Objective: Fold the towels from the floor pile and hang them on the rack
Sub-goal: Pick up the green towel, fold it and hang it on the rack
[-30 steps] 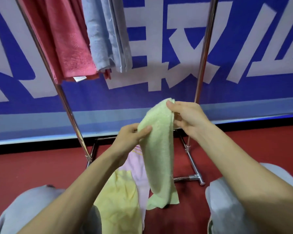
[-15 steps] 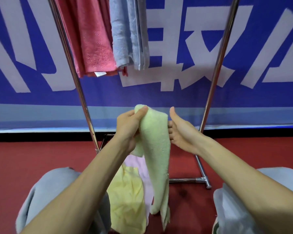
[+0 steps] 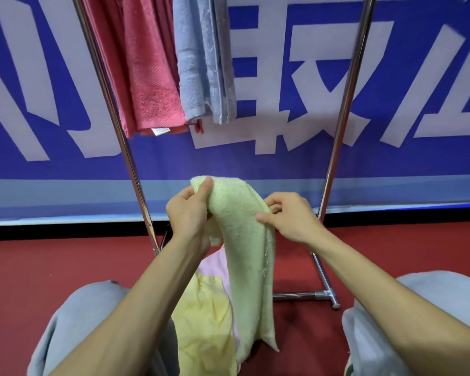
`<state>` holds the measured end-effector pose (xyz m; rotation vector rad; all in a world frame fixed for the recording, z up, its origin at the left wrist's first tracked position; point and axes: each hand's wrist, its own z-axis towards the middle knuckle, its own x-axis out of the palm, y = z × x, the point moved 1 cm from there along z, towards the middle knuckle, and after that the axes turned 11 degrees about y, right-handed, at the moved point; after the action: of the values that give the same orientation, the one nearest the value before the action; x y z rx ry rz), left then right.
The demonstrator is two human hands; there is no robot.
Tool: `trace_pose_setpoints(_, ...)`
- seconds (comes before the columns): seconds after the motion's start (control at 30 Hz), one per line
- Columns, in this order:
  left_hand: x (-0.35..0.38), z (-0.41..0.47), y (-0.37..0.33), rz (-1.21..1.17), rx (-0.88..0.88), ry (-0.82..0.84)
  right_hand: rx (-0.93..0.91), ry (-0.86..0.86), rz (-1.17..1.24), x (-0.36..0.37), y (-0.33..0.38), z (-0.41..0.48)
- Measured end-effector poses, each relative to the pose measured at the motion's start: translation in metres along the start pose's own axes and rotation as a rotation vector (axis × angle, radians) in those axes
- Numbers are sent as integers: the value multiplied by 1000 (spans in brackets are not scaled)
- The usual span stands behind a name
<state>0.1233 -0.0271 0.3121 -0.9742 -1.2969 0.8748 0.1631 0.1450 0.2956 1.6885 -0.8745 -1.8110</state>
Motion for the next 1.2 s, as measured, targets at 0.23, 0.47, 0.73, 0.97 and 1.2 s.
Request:
trace_pose_setpoints(0.23,13,-9,-4,-149,-11,252,-148,13,372,-3,9,-2)
trace_pose_setpoints(0.47,16,-7,15,115,-260,534,-187,44,764,-23,16,-6)
trace_pose_setpoints(0.73,16,-7,22,167,-70,282,-69,37,543,-15,1,-7)
trace_pose_setpoints(0.97,12,-5,24,263,24,83,-79,-78,106,-4,4,-7)
trace_pose_setpoints(1.2,9,-4,24,199,-89,217,-33,-22,608,-6,17,-10)
